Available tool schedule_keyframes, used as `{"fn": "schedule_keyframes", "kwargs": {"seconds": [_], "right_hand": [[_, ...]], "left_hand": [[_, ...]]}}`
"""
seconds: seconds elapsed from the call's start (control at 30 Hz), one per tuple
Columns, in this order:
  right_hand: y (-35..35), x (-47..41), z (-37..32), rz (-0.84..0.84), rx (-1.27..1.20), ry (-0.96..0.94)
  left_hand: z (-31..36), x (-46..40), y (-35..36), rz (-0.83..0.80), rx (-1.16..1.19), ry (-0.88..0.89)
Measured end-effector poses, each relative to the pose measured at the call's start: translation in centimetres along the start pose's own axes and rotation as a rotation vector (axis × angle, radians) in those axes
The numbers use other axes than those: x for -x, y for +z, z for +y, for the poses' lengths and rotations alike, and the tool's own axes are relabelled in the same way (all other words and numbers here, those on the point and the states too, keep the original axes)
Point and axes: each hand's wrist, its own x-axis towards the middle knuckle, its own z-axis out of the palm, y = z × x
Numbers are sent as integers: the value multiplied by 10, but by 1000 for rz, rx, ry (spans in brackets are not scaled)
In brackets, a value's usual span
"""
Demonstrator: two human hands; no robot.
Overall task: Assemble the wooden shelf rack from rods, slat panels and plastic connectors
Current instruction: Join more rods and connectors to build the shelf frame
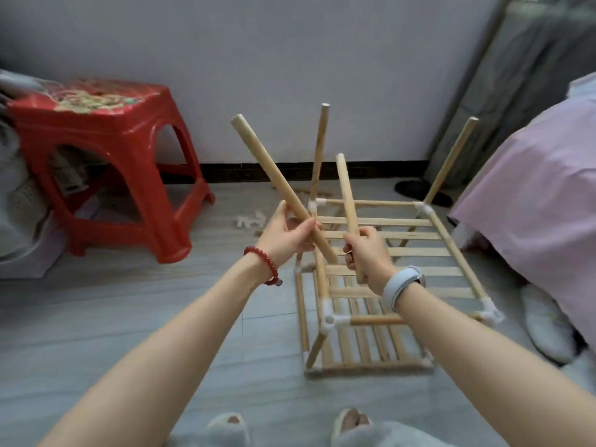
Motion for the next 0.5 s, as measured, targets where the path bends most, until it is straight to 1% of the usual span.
{"fn": "schedule_keyframes", "kwargs": {"seconds": [0.13,0.2,0.33,0.43,0.5], "right_hand": [[-48,29,2,66,14,-37],[-66,39,9,87,24,-28],[-92,49,34,126,23,-12],[-98,49,47,131,17,12],[-99,46,53,122,8,18]], "left_hand": [[6,19,31,-101,-341,24],[-3,31,42,-96,-441,27],[-35,54,58,-25,-466,-22],[-50,60,62,2,-507,9],[-51,59,63,-12,-567,48]]}}
